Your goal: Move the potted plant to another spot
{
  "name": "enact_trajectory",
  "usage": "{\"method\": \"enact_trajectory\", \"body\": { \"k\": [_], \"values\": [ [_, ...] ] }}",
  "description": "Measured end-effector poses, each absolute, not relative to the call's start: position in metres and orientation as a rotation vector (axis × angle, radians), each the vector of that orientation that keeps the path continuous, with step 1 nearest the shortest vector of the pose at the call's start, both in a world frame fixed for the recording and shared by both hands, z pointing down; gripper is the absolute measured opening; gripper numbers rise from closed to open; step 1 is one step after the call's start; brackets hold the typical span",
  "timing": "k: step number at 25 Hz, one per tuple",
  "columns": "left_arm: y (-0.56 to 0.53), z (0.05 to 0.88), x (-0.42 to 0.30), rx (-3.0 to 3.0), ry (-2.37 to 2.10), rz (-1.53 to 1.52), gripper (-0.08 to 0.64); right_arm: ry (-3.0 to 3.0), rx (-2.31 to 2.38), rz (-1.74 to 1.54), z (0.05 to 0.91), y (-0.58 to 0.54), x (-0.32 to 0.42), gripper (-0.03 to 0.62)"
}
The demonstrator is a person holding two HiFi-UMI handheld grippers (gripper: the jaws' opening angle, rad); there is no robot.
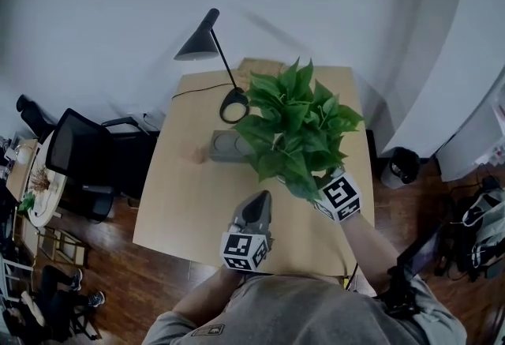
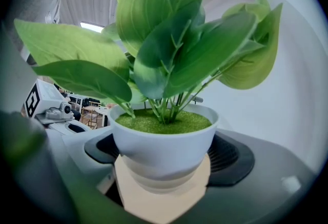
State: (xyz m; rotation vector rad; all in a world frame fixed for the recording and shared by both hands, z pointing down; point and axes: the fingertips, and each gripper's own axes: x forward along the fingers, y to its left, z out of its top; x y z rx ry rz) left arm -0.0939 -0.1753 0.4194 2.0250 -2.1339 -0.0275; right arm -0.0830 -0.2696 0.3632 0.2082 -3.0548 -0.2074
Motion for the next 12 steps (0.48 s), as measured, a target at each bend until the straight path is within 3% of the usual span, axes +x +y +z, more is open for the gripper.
{"method": "enact_trajectory", "body": {
  "k": [12],
  "values": [
    [-0.201, 0.403, -0.111, 2.045, -2.218, -0.035, -0.006, -3.084, 0.174, -0.208, 0.369, -0.272, -0.088, 0.518]
  ]
}}
